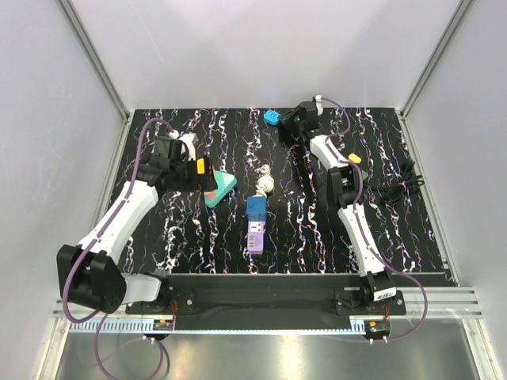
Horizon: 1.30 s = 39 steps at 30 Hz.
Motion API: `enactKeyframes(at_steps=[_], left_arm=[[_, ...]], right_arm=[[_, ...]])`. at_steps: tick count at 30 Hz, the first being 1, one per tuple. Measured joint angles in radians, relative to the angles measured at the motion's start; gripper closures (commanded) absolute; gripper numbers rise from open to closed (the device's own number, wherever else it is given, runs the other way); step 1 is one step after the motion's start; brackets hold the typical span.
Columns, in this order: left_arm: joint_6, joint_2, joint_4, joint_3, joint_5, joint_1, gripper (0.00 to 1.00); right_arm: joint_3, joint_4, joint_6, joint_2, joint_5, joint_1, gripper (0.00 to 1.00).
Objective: Insert the plug
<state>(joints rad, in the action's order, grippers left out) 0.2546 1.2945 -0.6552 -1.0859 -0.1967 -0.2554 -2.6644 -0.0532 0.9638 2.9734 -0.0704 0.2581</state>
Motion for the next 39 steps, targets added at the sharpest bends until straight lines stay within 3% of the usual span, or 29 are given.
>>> enactKeyframes(at_steps=[8, 22, 25, 31, 39], left_arm=[[0.000, -0.005, 0.000, 0.000, -0.001, 0.000, 0.01], [0.000, -0.011, 0.000, 0.000, -0.001, 0.000, 0.01], [0.000, -0.016, 0.000, 0.000, -0.001, 0.000, 0.01], [0.000, -0.019, 0.000, 0.000, -0.002, 0.000, 0.01], [0.000, -0.026, 0.000, 0.000, -0.002, 0.000, 0.01]], right_arm=[[-0.010, 0.012, 0.042, 0.010, -0.004, 0.000, 0.97], [0.172, -0.013, -0.103, -0.116, -0.142, -0.001, 0.99], [0.237, -0.056, -0.137, -0.154, -0.172, -0.001, 0.95], [0.292, -0.093, -0.163, -0.207, -0.179, 0.000, 0.63], [0.161, -0.146, -0.150, -0.150, -0.127, 0.003, 0.62]])
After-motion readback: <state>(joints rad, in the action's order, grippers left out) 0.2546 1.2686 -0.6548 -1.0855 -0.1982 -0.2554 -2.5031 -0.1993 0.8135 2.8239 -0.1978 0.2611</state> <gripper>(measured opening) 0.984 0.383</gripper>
